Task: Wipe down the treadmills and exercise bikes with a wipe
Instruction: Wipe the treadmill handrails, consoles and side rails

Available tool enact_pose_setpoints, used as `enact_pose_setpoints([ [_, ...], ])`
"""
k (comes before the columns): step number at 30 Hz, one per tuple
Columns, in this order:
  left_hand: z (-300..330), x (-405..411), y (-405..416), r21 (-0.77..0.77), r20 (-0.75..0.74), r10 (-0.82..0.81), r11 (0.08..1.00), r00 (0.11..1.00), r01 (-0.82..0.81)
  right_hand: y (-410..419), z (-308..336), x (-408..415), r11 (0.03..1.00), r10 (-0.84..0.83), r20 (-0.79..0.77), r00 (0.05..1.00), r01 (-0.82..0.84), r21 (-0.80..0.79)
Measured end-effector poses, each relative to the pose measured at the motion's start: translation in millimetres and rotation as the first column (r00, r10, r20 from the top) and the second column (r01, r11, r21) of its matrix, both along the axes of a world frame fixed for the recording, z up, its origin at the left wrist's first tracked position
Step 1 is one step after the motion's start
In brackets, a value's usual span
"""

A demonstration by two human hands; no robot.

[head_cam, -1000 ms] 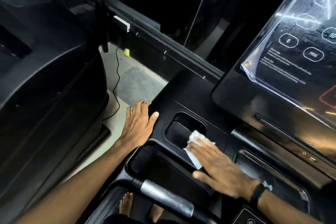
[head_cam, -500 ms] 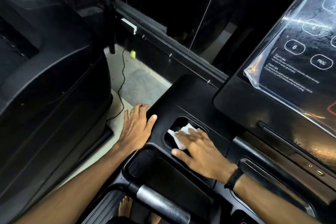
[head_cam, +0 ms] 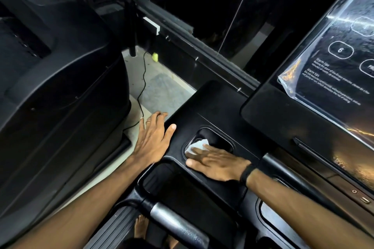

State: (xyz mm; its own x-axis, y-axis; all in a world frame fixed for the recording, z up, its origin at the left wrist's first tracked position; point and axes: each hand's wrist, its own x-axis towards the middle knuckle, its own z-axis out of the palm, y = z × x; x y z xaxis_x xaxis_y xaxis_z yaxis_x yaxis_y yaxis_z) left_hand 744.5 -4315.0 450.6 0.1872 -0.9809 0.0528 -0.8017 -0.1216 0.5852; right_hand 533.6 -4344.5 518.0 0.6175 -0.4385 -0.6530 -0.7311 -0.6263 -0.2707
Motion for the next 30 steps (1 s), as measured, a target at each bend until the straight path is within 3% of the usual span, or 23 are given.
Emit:
enact_pose_setpoints([
  [3, -1, -1, 0, -0.01, -0.001, -0.004, 1.0, 1.0, 0.004, -9, -4, -5, 0.994, 0.071, -0.037, 0.997, -0.073, -0.079],
  [6, 0, -1, 1, -0.013, 0.006, -0.002, 1.0, 1.0, 0.002, -9, -18, -6, 0.987, 0.002, -0.153, 0.988, -0.026, -0.157],
  [12, 1, 1, 4, -0.027, 0.023, 0.014, 1.0, 1.0, -0.014, 7, 1, 10, 0.99, -0.143, -0.309, 0.94, 0.132, -0.057],
  [16, 1, 2, 5, -0.02, 0.024, 0.024, 1.0, 0.999, -0.024, 22, 22, 16, 0.996, -0.054, -0.391, 0.919, 0.019, -0.092],
  [19, 2, 1, 6, -0.015, 0.019, 0.023, 1.0, 1.0, -0.022, 23, 24, 27, 0.993, -0.08, -0.279, 0.957, 0.052, -0.105],
  [22, 2, 1, 4, -0.011, -0.001, 0.039, 0.999, 0.999, -0.039, 20, 21, 24, 0.954, -0.3, -0.098, 0.949, 0.296, -0.055],
  [24, 2, 0, 3, -0.02, 0.001, 0.029, 0.999, 1.0, -0.029, 16, 15, 17, 0.837, -0.54, 0.034, 0.841, 0.533, 0.126],
  [25, 2, -1, 2, -0.025, 0.006, 0.021, 0.999, 1.0, -0.021, 18, 13, 18, 0.734, -0.661, 0.107, 0.743, 0.61, 0.298],
  [26, 2, -1, 1, -0.026, 0.008, 0.017, 1.0, 1.0, -0.016, 21, 9, 23, 0.628, -0.749, 0.129, 0.649, 0.635, 0.451],
  [27, 2, -1, 1, -0.026, 0.008, 0.015, 1.0, 1.0, -0.015, 25, 7, 29, 0.586, -0.78, 0.124, 0.614, 0.645, 0.49],
  [30, 1, -1, 1, -0.045, 0.002, 0.02, 0.999, 1.0, -0.02, 32, -5, 39, 0.718, -0.693, 0.187, 0.696, 0.646, 0.259],
])
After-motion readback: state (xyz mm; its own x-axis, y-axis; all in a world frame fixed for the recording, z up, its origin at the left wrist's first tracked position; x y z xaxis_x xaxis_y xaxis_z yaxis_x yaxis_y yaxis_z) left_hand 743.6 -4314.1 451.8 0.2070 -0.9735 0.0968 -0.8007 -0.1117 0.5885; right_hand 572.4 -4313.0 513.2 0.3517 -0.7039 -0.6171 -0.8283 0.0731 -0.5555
